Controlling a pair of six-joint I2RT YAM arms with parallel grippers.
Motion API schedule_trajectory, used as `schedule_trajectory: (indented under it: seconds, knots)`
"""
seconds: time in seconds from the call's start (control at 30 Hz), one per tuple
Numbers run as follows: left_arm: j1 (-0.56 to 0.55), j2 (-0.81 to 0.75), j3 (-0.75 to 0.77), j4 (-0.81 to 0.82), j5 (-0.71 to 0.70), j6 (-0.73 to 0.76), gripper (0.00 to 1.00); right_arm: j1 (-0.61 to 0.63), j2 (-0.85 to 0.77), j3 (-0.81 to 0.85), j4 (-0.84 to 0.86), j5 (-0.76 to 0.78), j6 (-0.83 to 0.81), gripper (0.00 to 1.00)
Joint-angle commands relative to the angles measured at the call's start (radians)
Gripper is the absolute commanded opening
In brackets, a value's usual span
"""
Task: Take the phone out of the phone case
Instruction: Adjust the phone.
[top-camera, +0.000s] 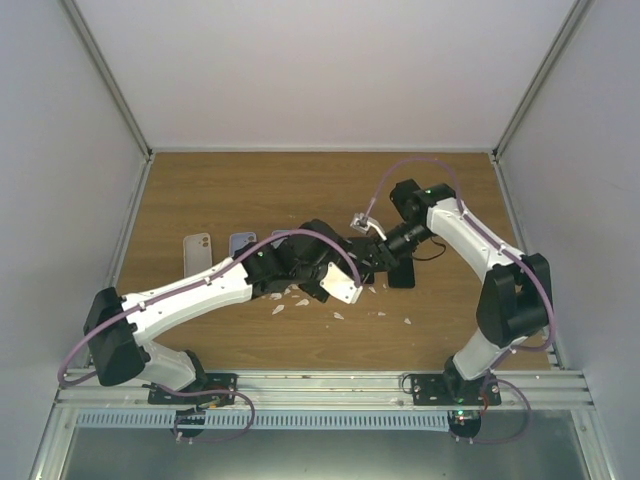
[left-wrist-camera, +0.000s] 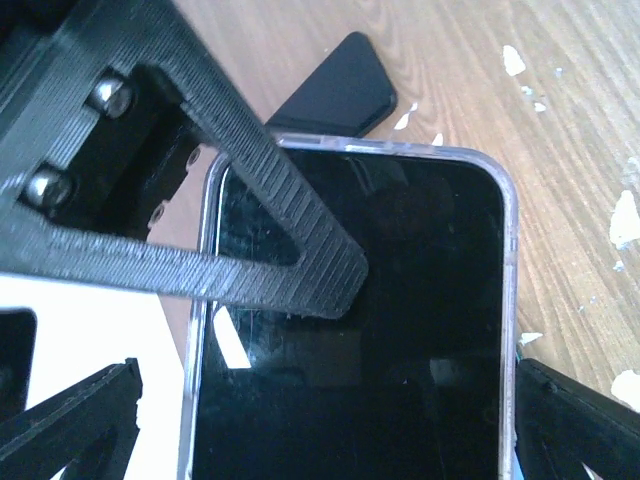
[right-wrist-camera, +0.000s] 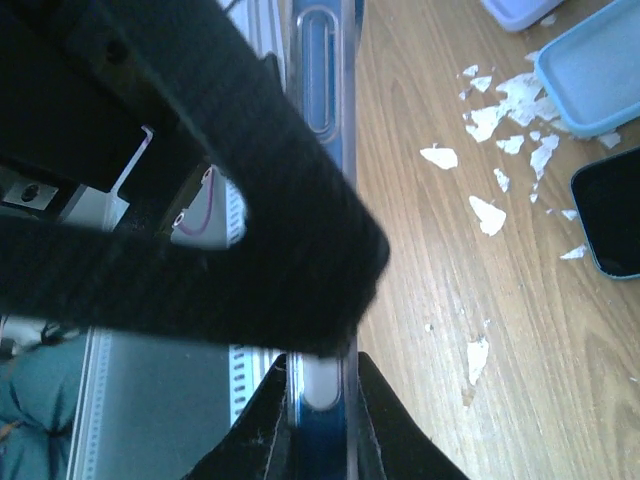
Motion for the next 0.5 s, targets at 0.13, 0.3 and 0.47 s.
schedule_trajectory:
  seconds: [0.13,0.3,0.47]
  knots:
    - [0.136,-0.029,0.308,-0.038,0.07,-0.317,0.99,-0.103,-0.077,0.089,0.174,-0.187,0.129,0.01]
    - [0.249,-0.061,0.38,-0.079,0.238,-0.53,0.99,-0.152,-0.148,0.065,0.417,-0.247,0.308,0.0]
    - [0.415,-0.102,0.351,-0.029,0.501,-0.829,0.99,-0.166,-0.231,0.016,0.745,-0.293,0.578,0.0]
